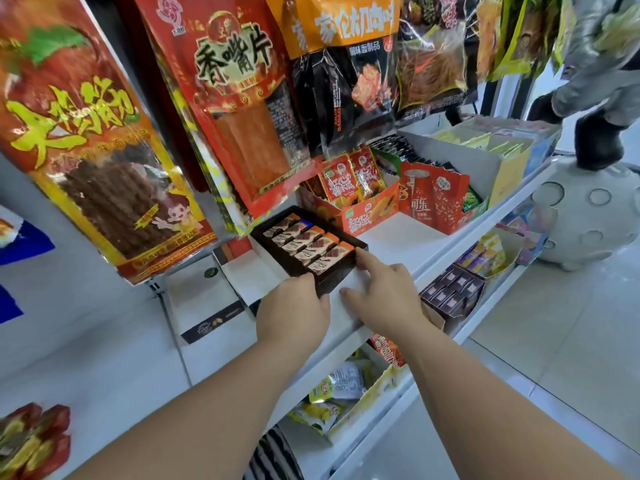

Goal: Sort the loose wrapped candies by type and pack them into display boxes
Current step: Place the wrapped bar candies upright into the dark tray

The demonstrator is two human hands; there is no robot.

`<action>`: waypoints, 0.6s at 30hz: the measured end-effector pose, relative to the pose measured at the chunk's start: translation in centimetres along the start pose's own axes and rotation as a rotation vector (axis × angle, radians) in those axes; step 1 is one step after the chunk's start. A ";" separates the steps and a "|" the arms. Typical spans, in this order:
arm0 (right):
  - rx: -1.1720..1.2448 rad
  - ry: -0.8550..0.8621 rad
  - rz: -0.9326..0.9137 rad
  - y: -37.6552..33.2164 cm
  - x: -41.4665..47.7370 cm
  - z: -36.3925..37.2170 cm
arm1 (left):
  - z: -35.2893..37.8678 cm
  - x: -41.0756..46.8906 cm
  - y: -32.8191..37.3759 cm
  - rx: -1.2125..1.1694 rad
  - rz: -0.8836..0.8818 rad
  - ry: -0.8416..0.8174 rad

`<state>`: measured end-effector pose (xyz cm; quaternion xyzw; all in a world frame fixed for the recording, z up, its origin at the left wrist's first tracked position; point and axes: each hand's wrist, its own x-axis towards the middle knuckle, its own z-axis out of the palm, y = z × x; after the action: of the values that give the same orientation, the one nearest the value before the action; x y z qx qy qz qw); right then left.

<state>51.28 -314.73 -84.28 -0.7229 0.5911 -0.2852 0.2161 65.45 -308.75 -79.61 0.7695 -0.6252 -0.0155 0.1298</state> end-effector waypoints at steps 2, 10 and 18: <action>-0.007 -0.018 0.013 0.2 0.0 0.2 | -0.1 -0.1 -0.2 -0.001 0.013 -0.017; -0.026 -0.173 0.092 -1.1 -0.1 -1.3 | -4.2 -5.5 -4.5 0.115 0.216 -0.057; -0.169 -0.249 -0.029 -9.3 -6.3 -3.3 | -11.0 -13.3 -13.8 0.102 0.036 -0.049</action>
<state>54.96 -306.59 -76.77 -0.7768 0.5712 -0.1455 0.2219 77.78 -291.33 -73.82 0.7629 -0.6421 -0.0003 0.0753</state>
